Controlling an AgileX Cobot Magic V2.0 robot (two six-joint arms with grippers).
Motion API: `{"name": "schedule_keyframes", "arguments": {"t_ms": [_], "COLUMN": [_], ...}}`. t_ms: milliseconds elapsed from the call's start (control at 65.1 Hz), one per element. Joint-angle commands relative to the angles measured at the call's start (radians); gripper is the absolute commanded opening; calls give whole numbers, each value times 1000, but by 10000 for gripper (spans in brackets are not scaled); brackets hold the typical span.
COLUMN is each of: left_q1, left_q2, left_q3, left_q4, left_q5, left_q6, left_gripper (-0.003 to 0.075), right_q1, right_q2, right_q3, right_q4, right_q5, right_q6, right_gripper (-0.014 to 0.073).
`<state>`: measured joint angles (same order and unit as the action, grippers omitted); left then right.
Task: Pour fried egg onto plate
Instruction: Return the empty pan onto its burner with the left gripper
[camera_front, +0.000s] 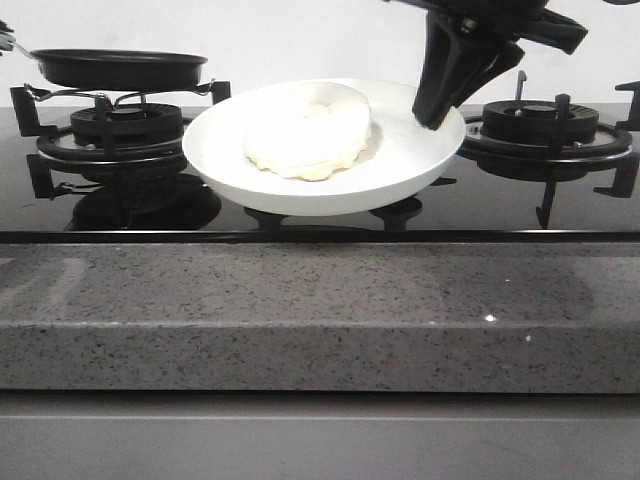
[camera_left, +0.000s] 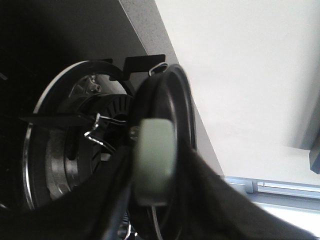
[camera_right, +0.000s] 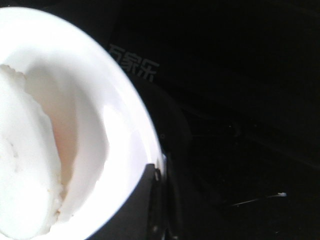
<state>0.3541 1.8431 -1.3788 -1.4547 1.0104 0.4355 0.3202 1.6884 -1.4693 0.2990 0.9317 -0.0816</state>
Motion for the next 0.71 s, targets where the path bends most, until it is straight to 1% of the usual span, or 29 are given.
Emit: {"name": "schedule_keyframes", "arguments": {"t_ms": [0,77,138,307,476,614,691], "left_q1": [2,3,6,34,89,128,133], "left_q2": [-51,-51,-51,-51,-63,-122,-173], "left_q3": [-34,-34,-34,-34,-34,-34,-34], "left_q4": [-78,-70,-60,-26,19,42,56], "left_q5": [36,36,36,43,85,89,85], "left_q6": [14,28,28,28,28,28,28], "left_gripper": [378,463,491,494,494,494,494], "right_q1": [-3,-3,-3,-3,-3,-3,-3], "right_q2": [-43,-43,-43,-43,-43,-43,-43], "right_q3": [-25,-25,-25,-25,-25,-25,-25], "right_q4": [11,11,11,11,11,11,11], "right_q5": [-41,-41,-41,-41,-41,-41,-41], "right_q6": [-6,-6,-6,-6,-6,-6,-6], "right_gripper": [-69,-69,-69,-69,-69,-69,-69]}}
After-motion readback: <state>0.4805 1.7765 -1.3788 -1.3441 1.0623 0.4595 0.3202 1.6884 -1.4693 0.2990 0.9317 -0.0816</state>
